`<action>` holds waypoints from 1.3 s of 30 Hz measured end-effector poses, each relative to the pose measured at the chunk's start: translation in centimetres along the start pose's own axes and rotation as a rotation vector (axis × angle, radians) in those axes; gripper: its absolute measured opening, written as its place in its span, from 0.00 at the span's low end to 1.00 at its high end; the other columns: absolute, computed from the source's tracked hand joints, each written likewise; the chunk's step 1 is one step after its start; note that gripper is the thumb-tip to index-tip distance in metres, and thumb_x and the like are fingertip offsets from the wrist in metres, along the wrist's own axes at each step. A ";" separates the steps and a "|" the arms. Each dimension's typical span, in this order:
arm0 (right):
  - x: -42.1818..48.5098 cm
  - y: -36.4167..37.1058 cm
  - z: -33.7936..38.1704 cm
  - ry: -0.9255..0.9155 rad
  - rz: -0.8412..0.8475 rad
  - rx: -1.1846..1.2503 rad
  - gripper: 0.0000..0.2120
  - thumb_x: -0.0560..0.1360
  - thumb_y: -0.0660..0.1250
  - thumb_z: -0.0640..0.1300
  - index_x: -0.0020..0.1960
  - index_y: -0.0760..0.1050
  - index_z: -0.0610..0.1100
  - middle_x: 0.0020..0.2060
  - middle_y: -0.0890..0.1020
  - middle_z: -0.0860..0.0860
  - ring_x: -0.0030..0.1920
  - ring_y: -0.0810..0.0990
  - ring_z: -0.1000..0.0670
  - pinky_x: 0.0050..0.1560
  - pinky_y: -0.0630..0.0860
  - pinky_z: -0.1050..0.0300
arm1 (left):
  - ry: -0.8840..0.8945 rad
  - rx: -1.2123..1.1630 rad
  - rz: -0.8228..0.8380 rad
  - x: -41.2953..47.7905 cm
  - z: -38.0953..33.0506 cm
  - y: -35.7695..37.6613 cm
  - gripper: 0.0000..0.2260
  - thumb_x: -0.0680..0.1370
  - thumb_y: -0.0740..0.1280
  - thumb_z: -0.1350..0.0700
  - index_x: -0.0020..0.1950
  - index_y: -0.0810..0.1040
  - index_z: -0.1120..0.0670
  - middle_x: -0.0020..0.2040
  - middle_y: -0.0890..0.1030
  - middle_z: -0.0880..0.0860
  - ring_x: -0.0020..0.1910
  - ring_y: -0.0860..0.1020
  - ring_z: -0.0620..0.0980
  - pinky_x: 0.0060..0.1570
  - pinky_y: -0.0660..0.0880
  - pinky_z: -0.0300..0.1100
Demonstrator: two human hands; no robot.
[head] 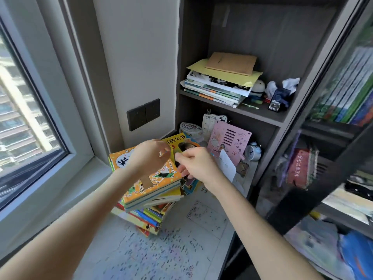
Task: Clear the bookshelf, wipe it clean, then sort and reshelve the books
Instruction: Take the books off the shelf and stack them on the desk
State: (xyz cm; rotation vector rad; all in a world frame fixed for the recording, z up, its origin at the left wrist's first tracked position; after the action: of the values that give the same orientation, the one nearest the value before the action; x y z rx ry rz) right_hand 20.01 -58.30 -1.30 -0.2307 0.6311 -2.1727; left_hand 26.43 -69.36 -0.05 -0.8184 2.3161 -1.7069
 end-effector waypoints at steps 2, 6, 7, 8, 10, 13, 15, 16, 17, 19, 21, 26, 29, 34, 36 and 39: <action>-3.7 -0.7 3.4 -0.105 0.099 0.016 0.11 0.79 0.64 0.47 0.49 0.81 0.41 0.34 0.82 0.49 0.30 0.78 0.56 0.32 0.72 0.63 | 0.007 -0.037 0.035 -2.9 -2.4 -2.7 0.10 0.79 0.63 0.55 0.59 0.80 0.50 0.53 0.81 0.48 0.47 0.80 0.49 0.46 0.77 0.42; -11.6 -3.1 8.3 -0.318 0.234 0.038 0.10 0.79 0.64 0.47 0.47 0.80 0.43 0.33 0.82 0.49 0.30 0.77 0.56 0.29 0.70 0.68 | 0.068 -0.157 -0.090 -9.1 -8.2 -9.2 0.10 0.75 0.64 0.57 0.50 0.81 0.46 0.43 0.83 0.44 0.40 0.81 0.45 0.45 0.79 0.45; -13.5 -4.1 9.1 -0.362 0.248 0.052 0.10 0.79 0.65 0.47 0.47 0.80 0.43 0.33 0.82 0.48 0.30 0.77 0.55 0.29 0.71 0.67 | 0.080 -0.197 -0.145 -10.6 -9.7 -10.8 0.10 0.74 0.62 0.56 0.47 0.81 0.44 0.40 0.82 0.43 0.39 0.81 0.43 0.43 0.79 0.42; -15.7 -5.5 9.6 -0.408 0.253 0.063 0.09 0.79 0.65 0.47 0.46 0.80 0.42 0.33 0.82 0.47 0.30 0.77 0.54 0.30 0.72 0.66 | 0.094 -0.234 -0.201 -12.0 -11.8 -12.2 0.10 0.74 0.62 0.56 0.45 0.80 0.42 0.39 0.82 0.41 0.38 0.81 0.41 0.42 0.78 0.37; -20.0 -8.8 10.2 -0.498 0.250 0.077 0.09 0.78 0.66 0.46 0.46 0.80 0.42 0.33 0.82 0.46 0.31 0.77 0.54 0.31 0.72 0.67 | 0.128 -0.307 -0.299 -14.5 -15.9 -14.2 0.12 0.75 0.65 0.59 0.43 0.78 0.40 0.37 0.82 0.40 0.38 0.81 0.39 0.40 0.75 0.29; -26.2 -15.2 9.4 -0.579 0.201 0.073 0.09 0.78 0.66 0.46 0.47 0.81 0.41 0.33 0.83 0.46 0.30 0.78 0.55 0.31 0.71 0.69 | 0.192 -0.441 -0.386 -17.7 -22.9 -15.2 0.11 0.75 0.65 0.58 0.46 0.79 0.41 0.37 0.83 0.42 0.35 0.81 0.41 0.41 0.77 0.31; -29.6 -20.3 8.2 -0.607 0.121 0.046 0.09 0.77 0.65 0.46 0.47 0.81 0.41 0.32 0.83 0.47 0.30 0.78 0.55 0.31 0.71 0.69 | 0.245 -0.529 -0.435 -19.2 -27.6 -15.4 0.06 0.76 0.66 0.55 0.49 0.81 0.46 0.35 0.83 0.44 0.33 0.81 0.41 0.41 0.77 0.32; -30.9 -22.7 7.4 -0.608 0.071 0.034 0.09 0.77 0.65 0.45 0.47 0.82 0.42 0.32 0.83 0.47 0.30 0.78 0.55 0.31 0.71 0.69 | 0.272 -0.563 -0.450 -19.7 -29.8 -15.2 0.06 0.77 0.66 0.55 0.50 0.81 0.48 0.34 0.83 0.44 0.33 0.81 0.41 0.41 0.76 0.31; -32.2 -25.6 6.4 -0.601 0.011 0.025 0.09 0.77 0.65 0.45 0.46 0.82 0.43 0.32 0.83 0.47 0.30 0.78 0.55 0.32 0.71 0.68 | 0.304 -0.592 -0.454 -20.0 -32.4 -14.9 0.05 0.77 0.66 0.55 0.50 0.82 0.49 0.34 0.83 0.44 0.33 0.80 0.41 0.41 0.76 0.32; -34.3 -30.7 4.4 -0.569 -0.099 0.020 0.09 0.77 0.65 0.46 0.44 0.82 0.44 0.31 0.83 0.47 0.30 0.79 0.53 0.31 0.71 0.68 | 0.356 -0.616 -0.445 -20.1 -37.2 -14.1 0.05 0.78 0.66 0.55 0.48 0.81 0.48 0.33 0.83 0.45 0.32 0.80 0.42 0.41 0.78 0.35; -35.7 -35.1 2.9 -0.539 -0.190 0.017 0.09 0.77 0.65 0.46 0.43 0.82 0.45 0.31 0.83 0.47 0.30 0.78 0.52 0.30 0.70 0.68 | 0.401 -0.600 -0.433 -19.8 -41.4 -13.5 0.05 0.78 0.66 0.54 0.46 0.81 0.47 0.33 0.83 0.46 0.32 0.80 0.42 0.42 0.79 0.39; -37.8 -45.5 0.2 -0.486 -0.401 -0.040 0.09 0.78 0.65 0.45 0.43 0.82 0.44 0.30 0.83 0.48 0.28 0.77 0.54 0.29 0.69 0.68 | 0.506 -0.493 -0.439 -17.0 -51.2 -12.4 0.06 0.78 0.66 0.53 0.50 0.82 0.52 0.33 0.83 0.47 0.32 0.80 0.43 0.41 0.79 0.47; -38.3 -51.3 -0.4 -0.485 -0.554 -0.073 0.10 0.78 0.65 0.43 0.41 0.81 0.44 0.28 0.82 0.48 0.26 0.76 0.55 0.28 0.69 0.69 | 0.545 -0.477 -0.466 -14.1 -55.6 -12.4 0.06 0.78 0.66 0.52 0.49 0.81 0.50 0.34 0.83 0.48 0.33 0.81 0.46 0.42 0.79 0.48; -36.8 -59.1 -0.4 -0.451 -0.816 -0.292 0.11 0.78 0.65 0.49 0.39 0.81 0.47 0.29 0.82 0.52 0.29 0.79 0.57 0.38 0.76 0.59 | 0.537 -0.433 -0.561 -7.7 -60.8 -12.6 0.07 0.78 0.64 0.51 0.51 0.81 0.50 0.37 0.82 0.45 0.38 0.80 0.45 0.42 0.77 0.43; -34.7 -61.6 0.0 -0.416 -0.897 -0.407 0.11 0.78 0.64 0.51 0.40 0.79 0.49 0.31 0.82 0.54 0.33 0.79 0.57 0.44 0.77 0.55 | 0.495 -0.453 -0.610 -3.6 -61.7 -12.8 0.07 0.78 0.64 0.52 0.50 0.81 0.51 0.40 0.82 0.46 0.41 0.79 0.45 0.43 0.77 0.43; -30.2 -64.3 1.3 -0.407 -0.964 -0.555 0.09 0.78 0.63 0.54 0.48 0.79 0.51 0.39 0.82 0.58 0.40 0.79 0.58 0.45 0.76 0.58 | 0.419 -0.562 -0.687 3.3 -61.3 -12.9 0.08 0.79 0.63 0.56 0.52 0.81 0.54 0.44 0.82 0.50 0.42 0.79 0.49 0.45 0.78 0.47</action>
State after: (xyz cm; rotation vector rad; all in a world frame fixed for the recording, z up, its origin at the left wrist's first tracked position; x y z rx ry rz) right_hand -4.37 -1.95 34.38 -1.4871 0.9979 -2.6317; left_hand 1.84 -22.28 33.39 -1.6520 3.1289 -1.5375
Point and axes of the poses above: each hand's wrist, its own x-axis towards the middle knuckle, its own y-axis out of the palm, z = x × y, the point moved 9 cm from there along x, towards the middle knuckle
